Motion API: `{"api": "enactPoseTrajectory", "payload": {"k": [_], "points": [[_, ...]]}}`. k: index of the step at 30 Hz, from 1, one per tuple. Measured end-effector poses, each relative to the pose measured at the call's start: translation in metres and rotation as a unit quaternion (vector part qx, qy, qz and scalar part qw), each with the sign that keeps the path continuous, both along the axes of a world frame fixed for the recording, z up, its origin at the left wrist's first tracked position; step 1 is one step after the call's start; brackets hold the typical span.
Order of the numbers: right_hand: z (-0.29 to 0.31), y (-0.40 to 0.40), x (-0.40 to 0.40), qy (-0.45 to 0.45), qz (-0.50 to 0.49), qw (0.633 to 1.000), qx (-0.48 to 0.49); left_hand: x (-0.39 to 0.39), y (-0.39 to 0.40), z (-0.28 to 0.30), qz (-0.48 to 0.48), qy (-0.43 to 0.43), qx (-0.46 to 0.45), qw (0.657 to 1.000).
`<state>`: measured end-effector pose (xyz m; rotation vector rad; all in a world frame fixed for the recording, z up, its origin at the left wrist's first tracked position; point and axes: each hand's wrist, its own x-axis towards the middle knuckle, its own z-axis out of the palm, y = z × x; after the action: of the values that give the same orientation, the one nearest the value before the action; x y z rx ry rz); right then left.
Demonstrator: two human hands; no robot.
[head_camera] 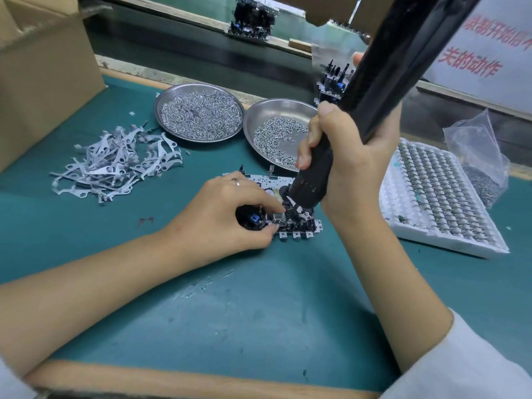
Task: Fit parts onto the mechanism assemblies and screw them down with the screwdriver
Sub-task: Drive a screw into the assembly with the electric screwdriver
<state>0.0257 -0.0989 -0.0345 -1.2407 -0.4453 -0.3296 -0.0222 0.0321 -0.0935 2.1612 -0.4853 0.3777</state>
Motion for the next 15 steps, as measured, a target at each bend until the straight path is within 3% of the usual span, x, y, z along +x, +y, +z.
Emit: {"api": "enactPoseTrajectory", "payload": {"k": [6, 11, 13, 15], "points": [[-0.001, -0.011, 0.004, -0.059, -0.050, 0.997, -0.025, 0.001, 0.001, 0.001, -0.004, 0.003, 0.002, 1.000], [-0.027, -0.026, -0.010, -0.151, -0.288, 0.943, -0.074, 0.005, 0.006, 0.006, 0.049, 0.008, -0.103, 0.993], [-0.041, -0.020, -0.023, -0.163, -0.241, 0.933, -0.213, 0.010, 0.011, 0.008, 0.101, -0.016, -0.136, 0.985], [-0.054, -0.009, -0.036, -0.172, -0.136, 0.875, -0.431, 0.015, 0.017, 0.008, 0.146, -0.042, -0.156, 0.976]]}}
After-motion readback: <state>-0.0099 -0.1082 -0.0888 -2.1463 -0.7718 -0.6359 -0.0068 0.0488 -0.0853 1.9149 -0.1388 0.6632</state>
